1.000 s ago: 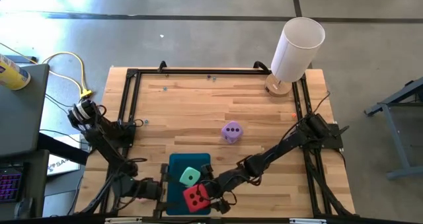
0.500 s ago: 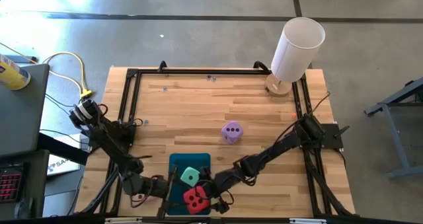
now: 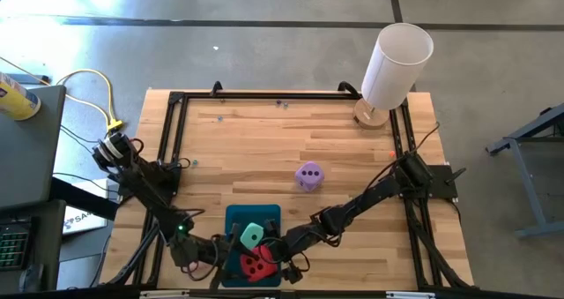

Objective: Pick & Place Dice
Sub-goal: Put the big red die into the blue bin

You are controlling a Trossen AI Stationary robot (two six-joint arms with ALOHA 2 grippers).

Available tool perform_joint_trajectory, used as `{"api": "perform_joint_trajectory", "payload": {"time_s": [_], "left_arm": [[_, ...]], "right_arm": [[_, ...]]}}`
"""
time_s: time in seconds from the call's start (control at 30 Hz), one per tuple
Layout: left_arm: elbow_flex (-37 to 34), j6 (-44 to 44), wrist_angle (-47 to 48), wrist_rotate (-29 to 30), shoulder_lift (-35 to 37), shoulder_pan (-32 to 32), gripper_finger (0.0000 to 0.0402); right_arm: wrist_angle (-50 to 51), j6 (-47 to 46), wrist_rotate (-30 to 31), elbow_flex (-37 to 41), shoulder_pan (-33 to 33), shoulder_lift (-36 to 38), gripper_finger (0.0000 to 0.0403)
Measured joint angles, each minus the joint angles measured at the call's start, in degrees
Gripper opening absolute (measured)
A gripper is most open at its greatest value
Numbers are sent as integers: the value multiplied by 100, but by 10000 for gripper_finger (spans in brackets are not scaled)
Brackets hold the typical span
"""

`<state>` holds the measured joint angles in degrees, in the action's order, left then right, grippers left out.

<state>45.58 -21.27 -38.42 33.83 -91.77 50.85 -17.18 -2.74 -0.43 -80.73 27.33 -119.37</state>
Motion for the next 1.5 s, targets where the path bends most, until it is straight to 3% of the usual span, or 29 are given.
{"api": "perform_joint_trajectory", "payload": {"time_s": [0.4,0.6,0.93,1.2,1.5], "left_arm": [[0,-280,137,-458,0,199,246],[0,-324,128,-1054,0,197,246],[0,1475,-959,25,11,129,246],[0,1091,-813,316,-242,-209,246],[9,665,-379,-54,-291,-139,246]], "right_arm": [[-147,37,95,0,-19,0,398],[-108,14,66,0,-42,0,398],[-23,-19,26,0,-42,0,398],[13,-20,35,-2,-44,2,398],[101,-11,-4,0,-42,5,398]]}}
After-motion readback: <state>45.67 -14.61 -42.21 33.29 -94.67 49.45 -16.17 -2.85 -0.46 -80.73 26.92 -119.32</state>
